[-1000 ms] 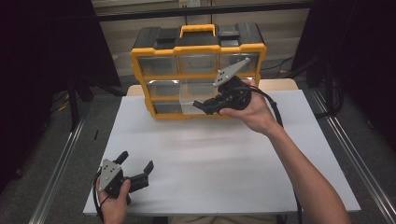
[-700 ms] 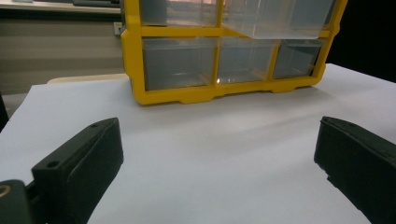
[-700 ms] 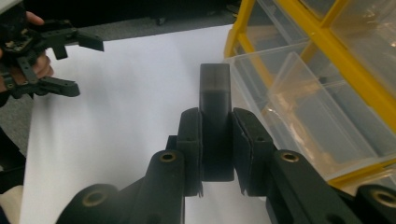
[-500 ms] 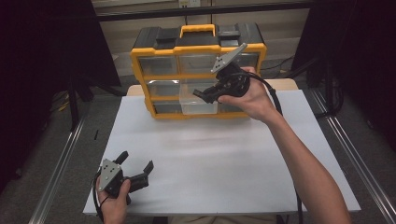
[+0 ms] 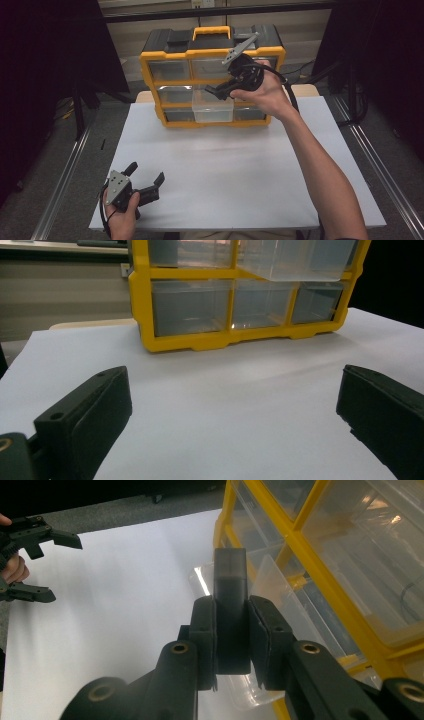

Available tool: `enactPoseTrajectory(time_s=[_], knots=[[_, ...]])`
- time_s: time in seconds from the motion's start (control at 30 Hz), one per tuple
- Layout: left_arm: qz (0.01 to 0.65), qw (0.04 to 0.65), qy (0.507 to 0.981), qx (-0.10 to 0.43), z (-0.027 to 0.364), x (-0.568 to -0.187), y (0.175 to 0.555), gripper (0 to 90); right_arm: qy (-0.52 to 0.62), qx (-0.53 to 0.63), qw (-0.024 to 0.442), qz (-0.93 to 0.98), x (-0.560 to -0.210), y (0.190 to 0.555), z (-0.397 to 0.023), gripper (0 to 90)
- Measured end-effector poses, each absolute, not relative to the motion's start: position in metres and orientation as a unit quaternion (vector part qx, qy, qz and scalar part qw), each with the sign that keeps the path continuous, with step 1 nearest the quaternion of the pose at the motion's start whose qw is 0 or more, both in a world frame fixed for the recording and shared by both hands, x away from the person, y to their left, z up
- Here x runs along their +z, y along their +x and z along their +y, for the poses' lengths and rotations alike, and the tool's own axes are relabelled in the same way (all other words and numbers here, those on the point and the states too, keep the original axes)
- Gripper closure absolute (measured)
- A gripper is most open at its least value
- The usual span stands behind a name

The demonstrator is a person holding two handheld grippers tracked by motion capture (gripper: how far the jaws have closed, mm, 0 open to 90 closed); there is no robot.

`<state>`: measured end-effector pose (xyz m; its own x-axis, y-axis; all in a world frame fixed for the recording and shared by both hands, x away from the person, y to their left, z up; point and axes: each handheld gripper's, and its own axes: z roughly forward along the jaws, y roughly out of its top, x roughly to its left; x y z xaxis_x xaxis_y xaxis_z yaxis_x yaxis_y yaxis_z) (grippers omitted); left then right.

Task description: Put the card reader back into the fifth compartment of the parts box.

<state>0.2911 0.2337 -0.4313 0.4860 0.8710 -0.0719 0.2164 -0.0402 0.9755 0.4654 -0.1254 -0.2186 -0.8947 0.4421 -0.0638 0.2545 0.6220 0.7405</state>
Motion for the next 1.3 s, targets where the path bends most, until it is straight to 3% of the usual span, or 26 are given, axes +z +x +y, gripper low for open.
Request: enactPoseTrajectory(time_s=[1.3], knots=[[0.412,0.557,0.659,0.293,0.235,-0.431,0.291,1.5,0.230,0.275,0.093,0.929,-0.246,0.514,-0.100,73.6]])
